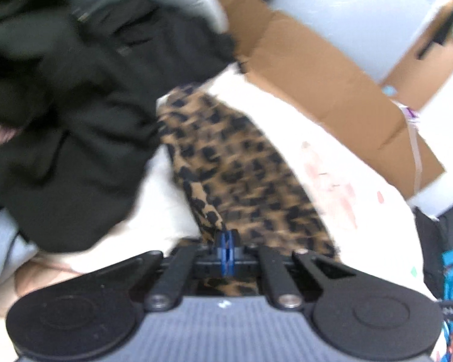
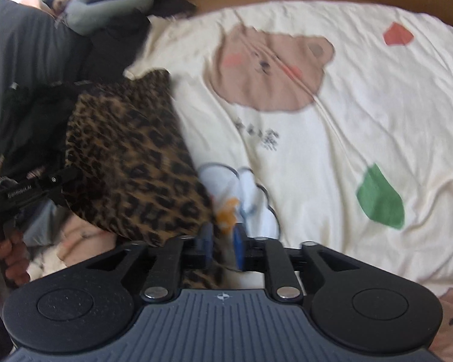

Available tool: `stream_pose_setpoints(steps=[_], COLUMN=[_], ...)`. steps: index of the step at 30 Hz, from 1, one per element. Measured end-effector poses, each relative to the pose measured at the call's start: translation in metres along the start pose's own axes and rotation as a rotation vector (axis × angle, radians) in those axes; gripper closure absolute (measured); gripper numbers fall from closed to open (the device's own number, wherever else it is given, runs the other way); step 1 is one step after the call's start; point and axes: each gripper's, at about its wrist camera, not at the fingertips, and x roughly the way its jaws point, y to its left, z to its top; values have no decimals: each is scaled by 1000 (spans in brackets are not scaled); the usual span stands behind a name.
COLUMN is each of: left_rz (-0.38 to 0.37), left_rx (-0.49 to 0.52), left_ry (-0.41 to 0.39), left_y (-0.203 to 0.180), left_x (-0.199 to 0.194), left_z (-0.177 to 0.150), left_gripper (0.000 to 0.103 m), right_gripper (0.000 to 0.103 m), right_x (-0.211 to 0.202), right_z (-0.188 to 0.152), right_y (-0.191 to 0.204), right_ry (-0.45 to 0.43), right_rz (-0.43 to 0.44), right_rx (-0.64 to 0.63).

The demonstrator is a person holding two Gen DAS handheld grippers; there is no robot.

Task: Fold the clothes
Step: 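Pull the leopard trousers out of the pile onto the open sheet with both tools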

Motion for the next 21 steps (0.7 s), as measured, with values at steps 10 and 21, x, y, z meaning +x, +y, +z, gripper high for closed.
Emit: stream_pose_setpoints(steps=[10, 21], left_rz=[-141, -287], left_rx=[16, 22], left_ry=[14, 89], left_y=[-46, -98], left_x=[9, 38], left_z=[-17, -57], left_gripper=[101, 101], right_gripper=[68, 60], right_x=[-10, 11], right_z=[34, 58], right_y=[22, 46], right_ry=[-72, -23], right_rz=[100, 119], right_rx=[-10, -135])
